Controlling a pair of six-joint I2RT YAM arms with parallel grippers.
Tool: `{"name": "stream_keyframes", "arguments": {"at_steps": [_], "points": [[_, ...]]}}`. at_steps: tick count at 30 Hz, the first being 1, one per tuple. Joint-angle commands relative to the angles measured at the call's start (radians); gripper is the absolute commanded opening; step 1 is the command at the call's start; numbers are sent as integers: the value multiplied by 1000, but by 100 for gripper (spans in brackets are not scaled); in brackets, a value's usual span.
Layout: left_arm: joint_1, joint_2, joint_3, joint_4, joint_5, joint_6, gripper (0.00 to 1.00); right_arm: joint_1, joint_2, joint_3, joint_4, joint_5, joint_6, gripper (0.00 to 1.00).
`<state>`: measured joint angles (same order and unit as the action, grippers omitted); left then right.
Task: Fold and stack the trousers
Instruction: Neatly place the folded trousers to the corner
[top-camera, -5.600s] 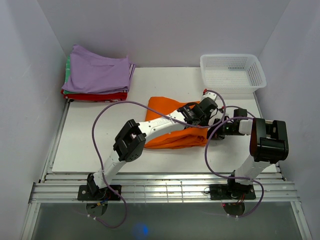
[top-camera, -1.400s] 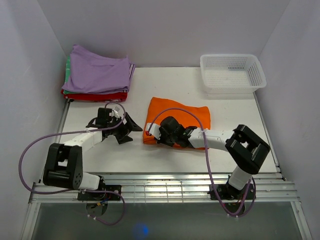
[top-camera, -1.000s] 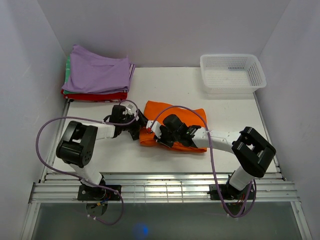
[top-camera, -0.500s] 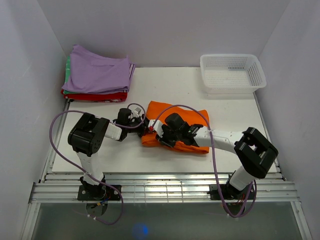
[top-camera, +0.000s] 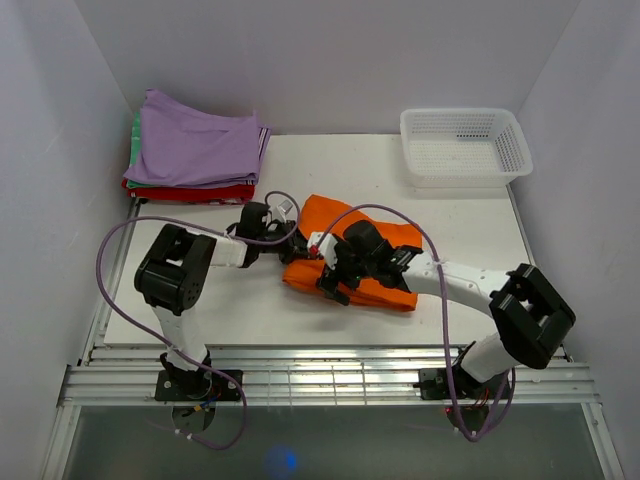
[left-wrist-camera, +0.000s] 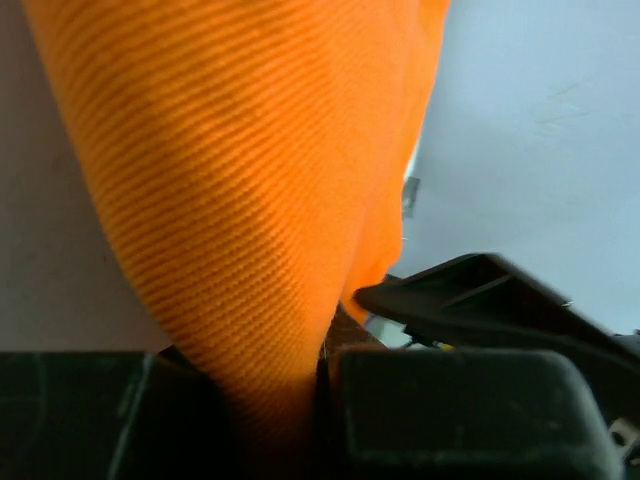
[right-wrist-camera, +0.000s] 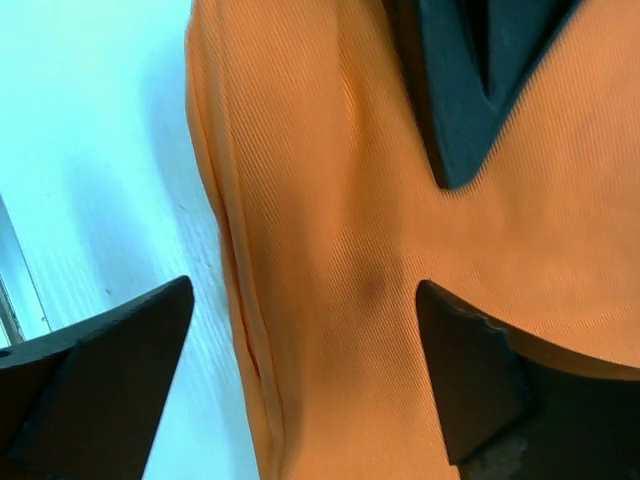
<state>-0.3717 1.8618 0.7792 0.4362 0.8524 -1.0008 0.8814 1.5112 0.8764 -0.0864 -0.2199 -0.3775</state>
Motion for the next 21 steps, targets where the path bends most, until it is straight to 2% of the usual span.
{"name": "stream_keyframes", "arguments": {"at_steps": [1, 2, 3, 4, 5, 6, 7, 8, 9, 10, 12, 15, 18, 21], "points": [[-22, -73, 313, -456, -94, 388, 0, -164, -92, -11, -50, -48, 6, 99], [-27, -46, 384, -567, -148, 539, 0, -203, -117, -8, -74, -58, -3, 96], [-30, -30, 452, -714, -238, 592, 0, -273, -129, -4, -114, -62, -12, 94], [-32, -12, 521, -781, -293, 643, 0, -309, -155, -2, -131, -67, -38, 94], [-33, 14, 686, -856, -343, 693, 0, -340, -167, -1, -147, -70, -52, 94], [-35, 78, 775, -1001, -437, 779, 0, -364, -178, 1, -160, -67, -63, 94], [-35, 114, 857, -1052, -476, 815, 0, -416, -190, 1, -183, -67, -75, 93], [-35, 150, 1032, -1118, -515, 856, 0, -438, -207, 4, -193, -67, -92, 93], [-35, 198, 1095, -1186, -560, 920, 0, -456, -215, 6, -202, -68, -100, 93], [-33, 209, 1142, -1202, -619, 957, 0, -491, -226, 9, -219, -70, -107, 93], [-30, 229, 1313, -1267, -644, 1051, 0, -516, -236, 22, -233, -68, -120, 93], [-30, 269, 1510, -1309, -705, 1110, 0, -542, -250, 35, -253, -61, -132, 93], [-32, 234, 1548, -1277, -740, 1166, 0, -549, -255, 48, -265, -56, -135, 93], [-35, 166, 1502, -1205, -786, 1252, 0, -549, -253, 65, -274, -56, -133, 92]]}}
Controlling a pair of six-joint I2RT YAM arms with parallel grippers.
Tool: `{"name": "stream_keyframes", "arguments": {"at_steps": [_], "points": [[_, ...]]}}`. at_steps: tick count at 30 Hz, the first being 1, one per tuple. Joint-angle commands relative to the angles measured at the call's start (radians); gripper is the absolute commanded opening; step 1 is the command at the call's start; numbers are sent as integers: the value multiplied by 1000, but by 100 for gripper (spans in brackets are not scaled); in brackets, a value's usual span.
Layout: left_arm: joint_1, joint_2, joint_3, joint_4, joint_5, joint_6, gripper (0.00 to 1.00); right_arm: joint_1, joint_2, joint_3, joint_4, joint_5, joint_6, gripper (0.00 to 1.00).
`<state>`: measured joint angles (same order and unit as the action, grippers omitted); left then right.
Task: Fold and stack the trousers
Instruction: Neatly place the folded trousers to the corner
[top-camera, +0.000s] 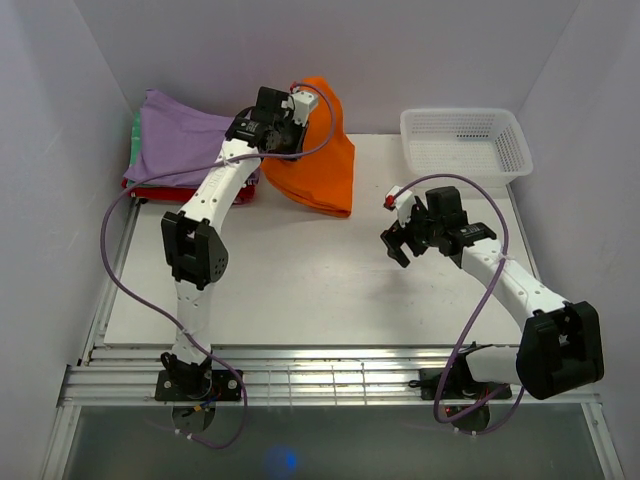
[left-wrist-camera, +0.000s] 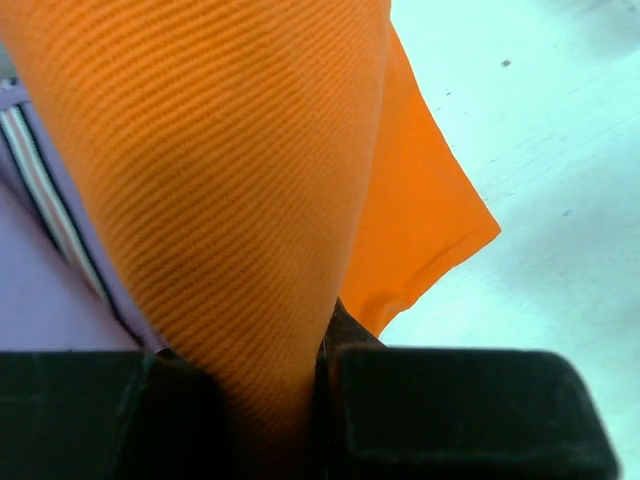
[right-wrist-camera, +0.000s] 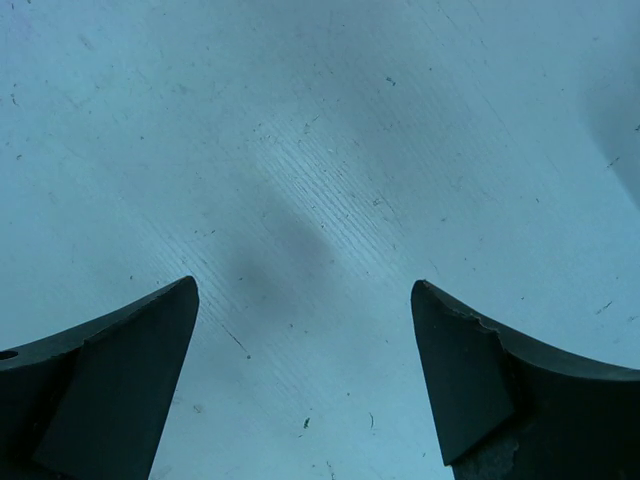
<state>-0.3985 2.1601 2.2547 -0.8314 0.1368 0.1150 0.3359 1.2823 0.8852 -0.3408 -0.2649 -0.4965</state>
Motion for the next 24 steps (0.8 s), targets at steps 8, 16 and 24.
{"name": "stream_keyframes", "arguments": {"at_steps": [8, 16, 24], "points": [[-8, -177, 68, 138, -161, 239, 0, -1, -9, 104, -43, -13, -8, 91], [-39, -163, 163, 141, -212, 144, 0, -3, -23, 106, -47, 12, -36, 90], [-157, -200, 172, 218, -411, 117, 0, -3, -43, 95, -49, 23, -43, 90]]}}
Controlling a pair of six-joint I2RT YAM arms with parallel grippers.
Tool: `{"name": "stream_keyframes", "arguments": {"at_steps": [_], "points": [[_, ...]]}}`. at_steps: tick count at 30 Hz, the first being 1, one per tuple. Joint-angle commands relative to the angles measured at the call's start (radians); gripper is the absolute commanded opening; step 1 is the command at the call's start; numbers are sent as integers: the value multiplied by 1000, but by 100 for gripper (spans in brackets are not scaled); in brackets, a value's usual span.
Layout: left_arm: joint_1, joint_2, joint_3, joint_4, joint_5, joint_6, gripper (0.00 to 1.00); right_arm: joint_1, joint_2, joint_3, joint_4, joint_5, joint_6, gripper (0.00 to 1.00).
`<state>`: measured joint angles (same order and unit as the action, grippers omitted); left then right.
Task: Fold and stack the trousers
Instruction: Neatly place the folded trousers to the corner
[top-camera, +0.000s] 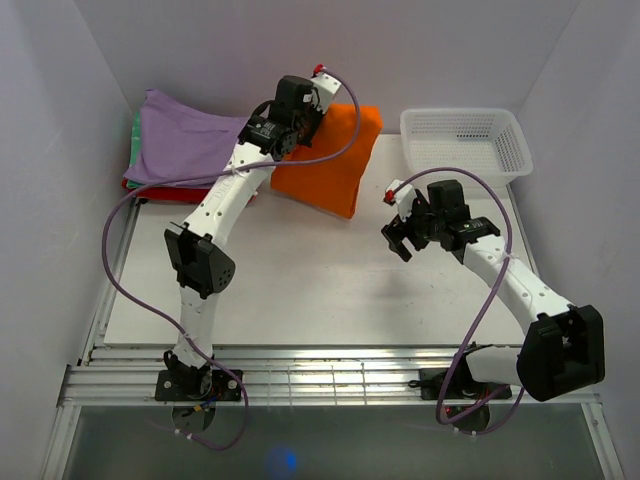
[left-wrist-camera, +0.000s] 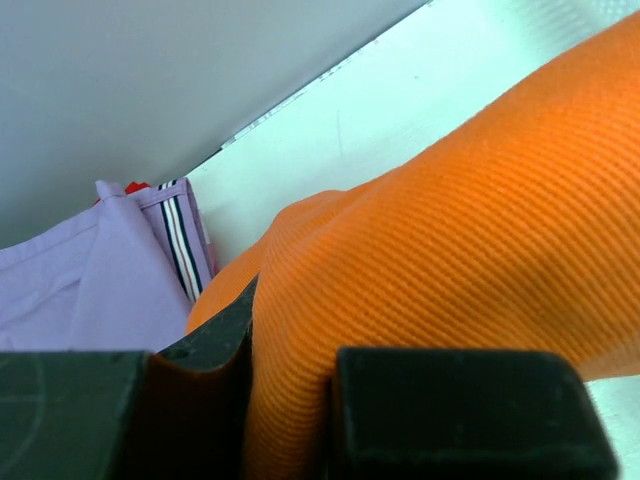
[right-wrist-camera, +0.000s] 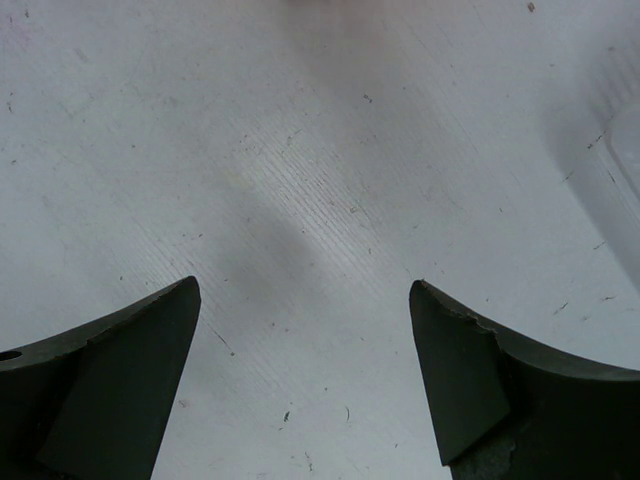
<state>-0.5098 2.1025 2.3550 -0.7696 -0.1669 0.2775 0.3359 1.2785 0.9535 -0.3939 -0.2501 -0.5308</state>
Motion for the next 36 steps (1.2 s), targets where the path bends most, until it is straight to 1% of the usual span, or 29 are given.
{"name": "stream_keyframes", "arguments": {"at_steps": [1, 4, 6, 9, 12, 14, 16, 17, 20, 25, 28, 32, 36], "points": [[-55, -144, 85, 158, -129, -61, 0, -3, -44, 25, 4, 9, -11, 90], [-114, -157, 72, 155, -213, -67, 0, -1, -53, 21, 1, 15, -18, 90], [-156, -156, 69, 116, -272, -95, 0, -3, -57, 18, 1, 23, -23, 90], [-205, -141, 92, 4, -289, -167, 0, -3, -65, 14, -2, 26, -24, 90], [-220, -139, 72, -66, -266, -234, 0, -5, -76, 7, -3, 29, -26, 90], [-219, -145, 63, -77, -247, -256, 0, -5, -77, 2, -5, 35, -28, 90], [-219, -142, 84, -73, -250, -262, 0, -5, -77, 7, -11, 40, -32, 90], [-217, -141, 120, -56, -261, -258, 0, -5, -77, 13, -17, 40, -34, 90], [-208, -150, 164, -16, -307, -239, 0, -5, -79, 16, -22, 51, -38, 90], [-203, -206, 142, 13, -388, -212, 0, -5, -71, 30, -36, 57, -58, 90], [-173, -246, 141, 27, -404, -195, 0, -5, -50, 51, -39, 58, -57, 90], [-93, -271, 141, 39, -392, -199, 0, -5, -21, 79, -43, 55, -58, 90], [-79, -277, 132, 29, -365, -219, 0, -5, 7, 96, -48, 58, -64, 90]]}}
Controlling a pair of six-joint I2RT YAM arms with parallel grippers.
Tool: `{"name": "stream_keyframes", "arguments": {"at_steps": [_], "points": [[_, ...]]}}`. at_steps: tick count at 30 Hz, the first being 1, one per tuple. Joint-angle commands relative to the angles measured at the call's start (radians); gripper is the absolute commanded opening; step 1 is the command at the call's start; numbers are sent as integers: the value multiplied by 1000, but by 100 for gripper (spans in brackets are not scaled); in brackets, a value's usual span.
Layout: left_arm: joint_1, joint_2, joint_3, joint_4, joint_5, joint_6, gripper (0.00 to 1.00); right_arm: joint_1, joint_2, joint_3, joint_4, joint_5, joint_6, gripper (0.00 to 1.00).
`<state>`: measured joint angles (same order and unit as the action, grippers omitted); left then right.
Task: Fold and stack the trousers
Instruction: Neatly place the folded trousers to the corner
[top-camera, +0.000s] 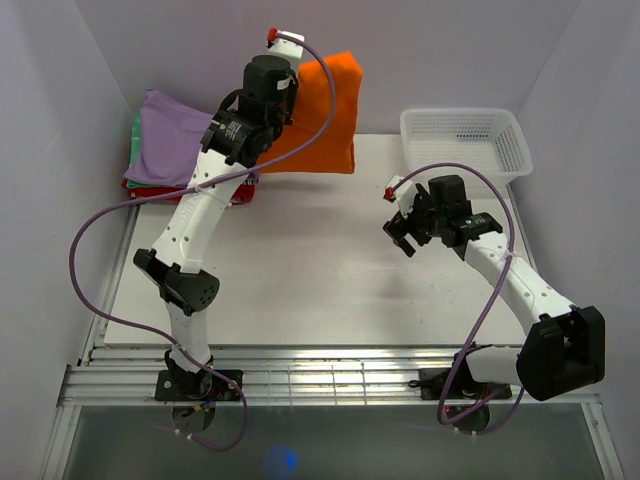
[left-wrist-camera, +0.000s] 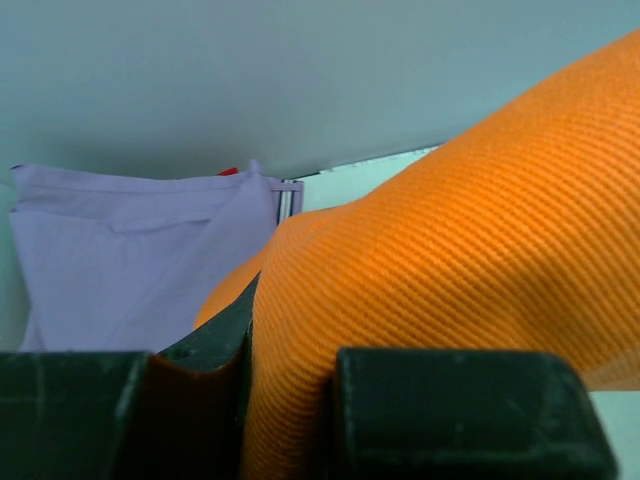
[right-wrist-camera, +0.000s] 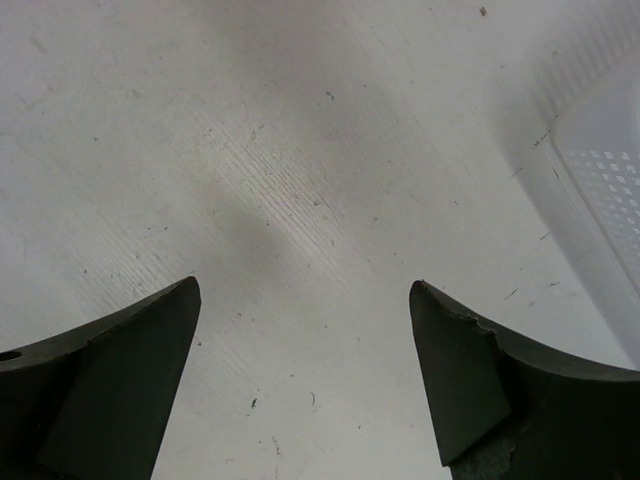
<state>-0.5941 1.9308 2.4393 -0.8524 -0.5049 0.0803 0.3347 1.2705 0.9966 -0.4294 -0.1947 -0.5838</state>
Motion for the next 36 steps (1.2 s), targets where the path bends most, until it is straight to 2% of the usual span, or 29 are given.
{"name": "stream_keyframes", "arguments": {"at_steps": [1, 14, 22, 27, 29, 33, 34, 36], "points": [[5, -107, 46, 101, -24, -28, 0, -3, 20, 56, -15, 5, -11, 90], [7, -101, 32, 55, 34, -119, 0, -3, 17, 47, -20, 11, -17, 90], [-1, -190, -74, 38, 54, -137, 0, -3, 13, 43, -19, 11, -24, 90], [0, -234, -198, -11, 153, -284, 0, -3, 20, 59, -23, 8, -22, 90], [5, -233, -220, -36, 146, -321, 0, -3, 20, 65, -34, 12, -22, 90], [72, -234, -180, -71, 180, -495, 0, -3, 15, 65, -52, 18, -27, 90], [92, -239, -174, -70, 257, -517, 0, -3, 15, 66, -55, 20, -28, 90], [145, -239, -157, -65, 319, -560, 0, -3, 17, 74, -66, 23, -33, 90]]}}
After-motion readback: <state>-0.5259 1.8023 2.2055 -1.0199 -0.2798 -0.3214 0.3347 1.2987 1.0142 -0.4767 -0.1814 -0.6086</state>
